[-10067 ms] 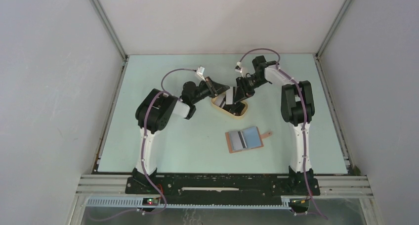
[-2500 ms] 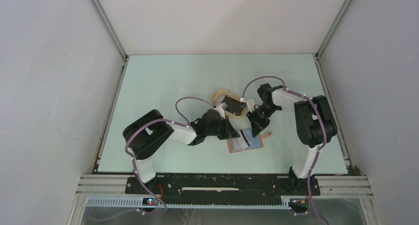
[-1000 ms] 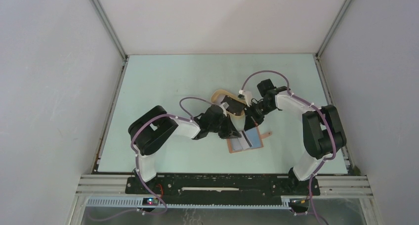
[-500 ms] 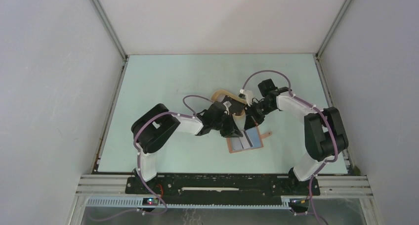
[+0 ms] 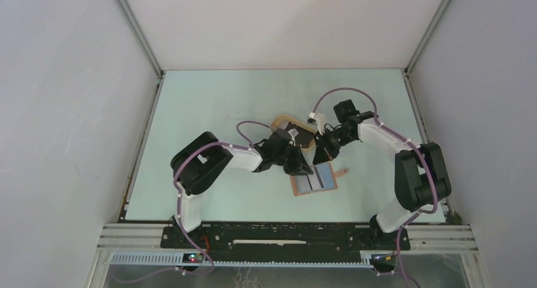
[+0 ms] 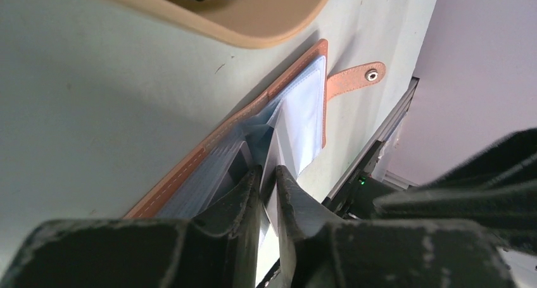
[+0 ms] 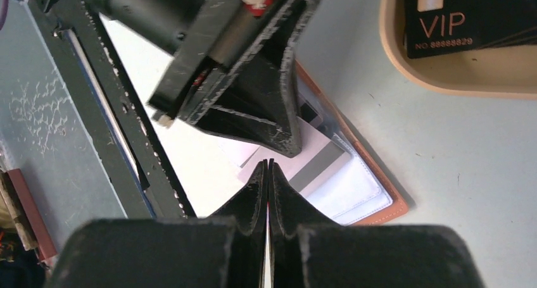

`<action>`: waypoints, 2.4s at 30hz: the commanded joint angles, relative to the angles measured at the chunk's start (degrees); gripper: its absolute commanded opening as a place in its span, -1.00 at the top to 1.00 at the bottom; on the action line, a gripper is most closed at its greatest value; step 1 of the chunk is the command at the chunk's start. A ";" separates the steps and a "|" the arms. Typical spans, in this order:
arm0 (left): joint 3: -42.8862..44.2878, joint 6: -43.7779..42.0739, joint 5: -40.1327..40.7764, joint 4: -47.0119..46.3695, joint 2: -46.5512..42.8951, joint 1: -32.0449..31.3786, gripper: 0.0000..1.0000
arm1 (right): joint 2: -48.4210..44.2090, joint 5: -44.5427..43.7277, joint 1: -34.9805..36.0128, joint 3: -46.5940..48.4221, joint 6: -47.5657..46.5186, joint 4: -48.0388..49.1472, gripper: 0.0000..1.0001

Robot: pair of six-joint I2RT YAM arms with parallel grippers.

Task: Put the credit cards into the card holder
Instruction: Insert the credit card into the card holder.

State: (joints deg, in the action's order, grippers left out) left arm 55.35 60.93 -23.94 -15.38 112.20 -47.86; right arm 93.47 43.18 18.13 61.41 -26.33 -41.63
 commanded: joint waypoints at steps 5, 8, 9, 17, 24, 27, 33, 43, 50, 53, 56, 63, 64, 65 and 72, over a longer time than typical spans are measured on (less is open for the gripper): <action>-2.47 -4.28 2.97 6.57 2.91 -0.12 0.53 | -14.13 6.55 1.95 -4.49 -12.62 -0.50 0.93; -3.19 -4.40 2.67 5.21 2.71 0.04 0.52 | -21.20 5.71 5.33 -9.62 -19.81 2.70 0.87; -3.58 -4.41 2.67 4.65 2.63 0.06 0.51 | -23.42 4.71 6.97 -11.91 -22.71 4.32 0.85; -4.38 -5.28 2.58 2.84 2.49 0.34 0.50 | -29.21 -5.47 18.43 -22.80 -38.29 14.77 0.83; -4.38 -5.94 2.30 2.51 2.68 0.47 0.50 | -21.78 -20.74 26.61 -22.85 -36.15 22.11 0.98; -4.31 -6.16 2.37 2.50 2.82 0.50 0.50 | -20.26 -23.67 27.88 -22.82 -34.90 24.07 1.00; -4.11 -6.52 2.56 2.72 3.01 0.47 0.49 | -17.74 -27.32 28.01 -22.82 -34.56 25.07 1.00; -4.02 -6.85 2.93 3.33 3.02 0.51 0.49 | -17.05 -28.69 28.02 -22.82 -36.62 21.81 1.00; -3.96 -7.05 3.11 3.77 2.98 0.53 0.46 | -17.11 -28.97 27.47 -22.81 -37.83 19.56 1.00; -3.90 -7.18 3.28 4.02 2.94 0.49 0.40 | -17.51 -28.65 26.67 -22.75 -38.21 18.49 1.00; -3.93 -7.22 3.45 4.12 2.84 0.53 0.35 | -17.77 -28.02 25.37 -22.74 -38.97 17.17 1.00; -4.11 -7.31 3.87 4.44 2.56 0.50 0.27 | -18.10 -27.11 23.35 -22.65 -39.69 15.17 1.00; -4.12 -7.31 3.94 4.47 2.55 0.49 0.26 | -17.96 -27.25 23.21 -22.48 -39.75 15.02 1.00; -4.11 -7.31 4.04 4.54 2.48 0.54 0.25 | -17.82 -27.54 23.11 -22.47 -39.83 14.88 1.00; -4.39 -7.36 4.56 4.65 2.18 0.51 0.22 | -17.42 -28.09 21.66 -22.40 -40.04 14.21 1.00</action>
State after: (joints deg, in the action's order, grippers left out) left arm 53.69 58.00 -24.67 -21.50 112.40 -47.77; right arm 76.36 15.64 40.84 38.13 -65.41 -25.87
